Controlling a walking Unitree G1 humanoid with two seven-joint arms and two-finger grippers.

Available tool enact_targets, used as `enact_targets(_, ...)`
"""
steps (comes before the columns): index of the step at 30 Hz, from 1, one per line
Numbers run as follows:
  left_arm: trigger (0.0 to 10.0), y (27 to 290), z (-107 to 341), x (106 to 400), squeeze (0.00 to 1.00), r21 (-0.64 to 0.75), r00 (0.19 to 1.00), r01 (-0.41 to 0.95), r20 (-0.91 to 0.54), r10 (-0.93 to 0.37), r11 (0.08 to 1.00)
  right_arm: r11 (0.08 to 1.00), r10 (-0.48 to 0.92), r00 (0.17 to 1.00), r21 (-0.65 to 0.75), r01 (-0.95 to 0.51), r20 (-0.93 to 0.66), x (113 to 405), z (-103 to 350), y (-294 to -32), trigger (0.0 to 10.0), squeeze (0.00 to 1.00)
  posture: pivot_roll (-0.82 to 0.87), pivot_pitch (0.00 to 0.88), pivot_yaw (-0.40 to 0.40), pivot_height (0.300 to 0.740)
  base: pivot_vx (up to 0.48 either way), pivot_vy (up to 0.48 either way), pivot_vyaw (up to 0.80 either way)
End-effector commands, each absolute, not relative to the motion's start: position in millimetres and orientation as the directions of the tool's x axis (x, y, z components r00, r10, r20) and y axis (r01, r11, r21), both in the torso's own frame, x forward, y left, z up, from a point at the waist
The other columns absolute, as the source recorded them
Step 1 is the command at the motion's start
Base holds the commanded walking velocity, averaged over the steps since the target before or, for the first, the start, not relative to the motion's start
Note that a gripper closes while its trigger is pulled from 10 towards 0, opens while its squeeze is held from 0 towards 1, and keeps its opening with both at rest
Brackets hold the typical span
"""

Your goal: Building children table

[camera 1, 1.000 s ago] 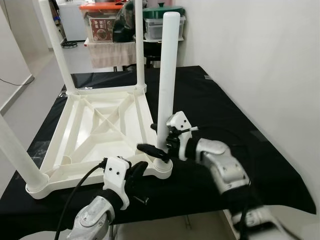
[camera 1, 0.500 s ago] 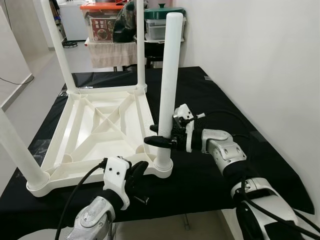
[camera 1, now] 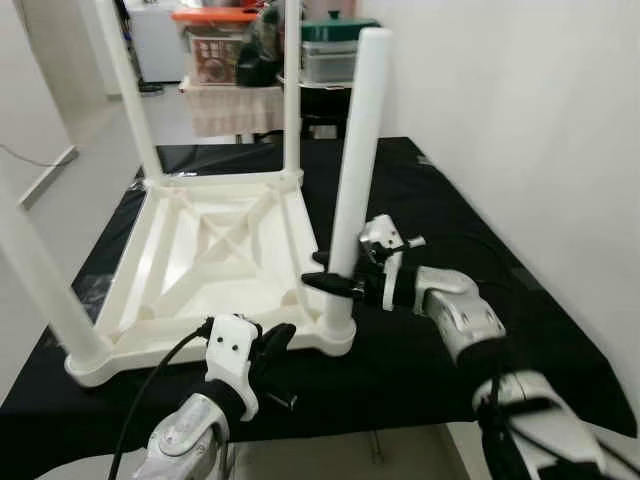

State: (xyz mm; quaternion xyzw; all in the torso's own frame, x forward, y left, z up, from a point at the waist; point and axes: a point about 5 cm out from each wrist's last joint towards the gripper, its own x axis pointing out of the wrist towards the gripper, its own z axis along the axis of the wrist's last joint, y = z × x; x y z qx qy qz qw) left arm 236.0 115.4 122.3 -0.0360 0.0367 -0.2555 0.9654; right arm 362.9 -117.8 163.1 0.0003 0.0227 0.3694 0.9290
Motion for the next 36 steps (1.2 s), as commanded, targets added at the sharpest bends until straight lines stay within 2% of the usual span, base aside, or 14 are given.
enact_targets(1,10.0,119,119,235,0.00,-0.101,0.864,0.492,-0.069,-0.499,0.865,0.934,0.354,0.909,0.118,-0.336,-0.217,325,119,-113,0.0,0.00,-0.02,0.000,-0.024,0.740,0.000,0.000,0.00)
enact_targets(11,10.0,118,117,236,0.00,-0.092,0.861,0.497,-0.077,-0.503,0.863,0.888,0.453,0.862,0.024,-0.460,-0.225,335,118,-89,0.3,0.00,-0.01,0.000,-0.024,0.740,0.000,0.000,0.00)
enact_targets(12,10.0,119,117,236,0.00,-0.091,0.865,0.489,-0.075,-0.496,0.867,0.870,0.488,0.848,0.042,-0.491,-0.207,333,120,-85,10.0,0.00,-0.01,0.000,-0.023,0.740,0.000,0.000,0.00)
enact_targets(13,10.0,120,117,236,0.00,-0.091,0.868,0.485,-0.073,-0.492,0.870,0.847,0.530,0.827,0.072,-0.526,-0.190,331,123,-81,10.0,1.00,-0.01,0.000,-0.022,0.740,0.000,0.000,0.00)
enact_targets(18,10.0,118,117,237,0.00,-0.094,0.859,0.500,-0.077,-0.507,0.861,0.772,0.635,0.763,0.128,-0.623,-0.121,323,136,-68,10.0,1.00,-0.02,0.000,-0.018,0.740,0.000,0.000,0.00)
enact_targets(20,10.0,117,117,237,0.00,-0.096,0.856,0.504,-0.078,-0.512,0.858,0.624,0.781,0.624,0.099,-0.775,-0.028,316,158,-61,10.0,0.95,-0.01,0.000,-0.015,0.740,0.000,0.000,0.00)
enact_targets(21,10.0,117,117,237,0.00,-0.096,0.856,0.504,-0.078,-0.512,0.858,0.624,0.781,0.624,0.099,-0.775,-0.028,316,158,-61,10.0,0.95,-0.01,0.000,-0.015,0.740,0.000,0.000,0.00)
enact_targets(22,10.0,116,117,237,0.00,-0.097,0.856,0.504,-0.078,-0.511,0.858,0.515,0.857,0.515,0.047,-0.856,-0.010,315,167,-61,10.0,0.37,-0.01,0.000,-0.015,0.740,0.000,0.000,0.00)
enact_targets(23,10.0,116,117,237,0.00,-0.097,0.856,0.504,-0.078,-0.511,0.858,0.430,0.903,0.430,0.005,-0.903,-0.010,315,173,-62,10.0,0.00,-0.01,0.000,-0.015,0.740,0.000,0.000,0.00)
enact_targets(25,10.0,115,117,238,0.00,-0.097,0.857,0.502,-0.076,-0.510,0.859,0.285,0.956,0.288,-0.056,-0.957,-0.063,323,178,-70,10.0,0.00,-0.01,0.000,-0.020,0.740,0.000,0.000,0.00)
enact_targets(28,10.0,115,118,238,0.00,-0.097,0.858,0.501,-0.074,-0.508,0.860,0.205,0.971,0.213,-0.076,-0.976,-0.112,331,180,-77,10.0,0.00,-0.01,0.000,-0.024,0.740,0.000,0.000,0.00)
enact_targets(34,10.0,115,118,237,0.00,-0.097,0.862,0.496,-0.071,-0.503,0.863,0.215,0.960,0.217,-0.032,-0.976,-0.179,359,190,-85,10.0,0.00,0.00,0.000,-0.027,0.740,0.000,0.000,0.00)
enact_targets(35,10.0,115,118,237,0.00,-0.097,0.862,0.496,-0.071,-0.503,0.863,0.222,0.957,0.222,-0.024,-0.975,-0.189,362,191,-86,8.4,0.00,0.01,0.000,-0.031,0.740,0.000,0.000,0.00)
enact_targets(36,10.0,115,118,237,0.00,-0.097,0.861,0.496,-0.071,-0.503,0.863,0.225,0.955,0.224,-0.018,-0.974,-0.194,363,191,-88,8.4,0.00,0.01,0.000,-0.031,0.740,0.000,0.000,0.00)
